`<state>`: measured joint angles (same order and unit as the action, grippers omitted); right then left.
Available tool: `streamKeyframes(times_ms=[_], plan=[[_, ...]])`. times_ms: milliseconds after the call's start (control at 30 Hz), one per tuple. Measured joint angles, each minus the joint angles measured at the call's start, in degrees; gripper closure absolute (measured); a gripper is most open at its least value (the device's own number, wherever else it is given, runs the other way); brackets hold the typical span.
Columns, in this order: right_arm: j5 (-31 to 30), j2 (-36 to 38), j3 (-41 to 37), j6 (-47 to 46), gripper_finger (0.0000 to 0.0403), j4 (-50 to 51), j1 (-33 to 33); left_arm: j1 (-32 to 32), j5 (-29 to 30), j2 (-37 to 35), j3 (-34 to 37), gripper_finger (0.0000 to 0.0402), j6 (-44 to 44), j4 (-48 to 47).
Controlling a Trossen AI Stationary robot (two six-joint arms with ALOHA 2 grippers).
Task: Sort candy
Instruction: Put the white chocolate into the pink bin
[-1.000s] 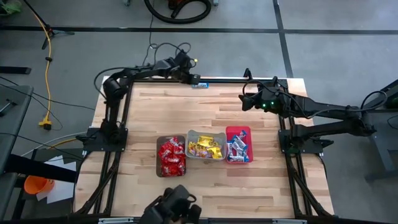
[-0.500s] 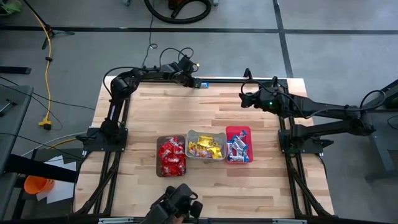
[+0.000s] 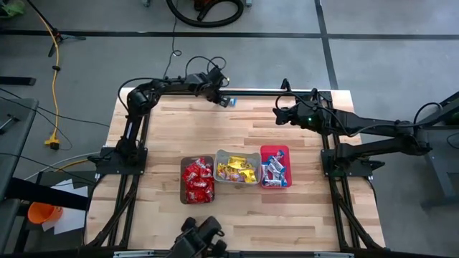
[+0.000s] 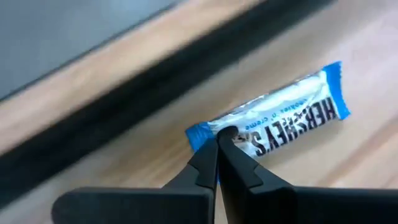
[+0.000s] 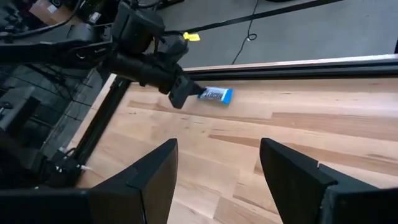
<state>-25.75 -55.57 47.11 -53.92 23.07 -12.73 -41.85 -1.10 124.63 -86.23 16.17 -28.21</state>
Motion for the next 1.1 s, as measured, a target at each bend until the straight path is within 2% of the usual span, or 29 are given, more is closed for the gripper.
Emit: streamKeyframes(times_ms=[233,467,667,867,1000,1100], plan=[[0.4,0.0,0.0,1.6,0.0180,0.0,0.0,0.0,-1.1,-0.9,0.0,0.0401,-6.5,-14.7],[1.6,0.0,0.0,4.6,0.0180,0.1,0.0,1.8,-5.0,-2.5,1.0,0.0401,-9.1,-27.1],[2.8,0.0,0.0,6.7,0.0180,0.2,0.0,5.6,-6.7,-8.6,10.4,0.0401,-4.6,-25.5],[2.8,0.0,0.0,9.6,0.0180,0.2,0.0,11.4,-6.6,-17.9,21.8,0.0401,5.2,-17.4],[2.9,0.0,0.0,11.0,0.0180,0.1,0.0,11.8,-3.8,-23.5,22.5,0.0401,7.7,-12.0],[4.7,0.0,0.0,12.4,0.0180,0.0,0.0,11.3,-3.0,-27.6,21.6,0.0401,2.6,-10.5]])
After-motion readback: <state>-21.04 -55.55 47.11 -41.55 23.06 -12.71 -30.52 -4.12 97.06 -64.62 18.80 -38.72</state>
